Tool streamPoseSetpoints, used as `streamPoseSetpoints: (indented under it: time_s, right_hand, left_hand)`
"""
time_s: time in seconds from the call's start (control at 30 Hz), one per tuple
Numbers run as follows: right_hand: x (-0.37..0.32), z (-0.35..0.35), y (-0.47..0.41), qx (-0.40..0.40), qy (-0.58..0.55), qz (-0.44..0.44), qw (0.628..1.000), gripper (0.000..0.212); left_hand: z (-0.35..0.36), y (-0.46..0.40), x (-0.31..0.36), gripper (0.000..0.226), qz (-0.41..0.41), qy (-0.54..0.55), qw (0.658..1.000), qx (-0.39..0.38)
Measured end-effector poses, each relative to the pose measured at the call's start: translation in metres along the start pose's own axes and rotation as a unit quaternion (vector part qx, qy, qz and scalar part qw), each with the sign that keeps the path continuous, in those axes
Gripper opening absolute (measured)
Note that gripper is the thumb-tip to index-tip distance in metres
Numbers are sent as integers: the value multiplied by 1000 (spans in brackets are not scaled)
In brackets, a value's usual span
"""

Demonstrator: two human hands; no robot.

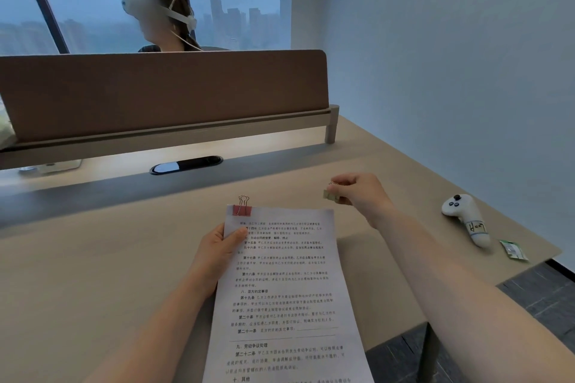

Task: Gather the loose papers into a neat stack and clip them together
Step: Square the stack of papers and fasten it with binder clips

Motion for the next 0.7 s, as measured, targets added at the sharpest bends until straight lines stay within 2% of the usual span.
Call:
streamPoseSetpoints:
  time_s: [0.2, 0.47, 0.7]
  right_hand:
    - [-9, 40, 7, -75, 64, 32, 995, 30]
    - [-28, 64, 8, -76, 127, -41, 988, 30]
    - [-42, 76, 8, -116, 203, -85, 969, 23]
  left_hand:
    - [-18, 3, 2, 15, -5, 4, 1000, 6]
    - [-27, 5, 1, 14, 3, 21, 1000, 9]
    - [-26, 5, 0, 13, 14, 38, 999, 6]
Point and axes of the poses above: each hand's wrist, its own y-axis away from the middle knuckle, its own z-axis out of the palm, x = y × z, the point moved 6 cm from there along -y, towards the middle knuckle, and after that the axes turned 4 degrees about z, right-handed, at the moved point
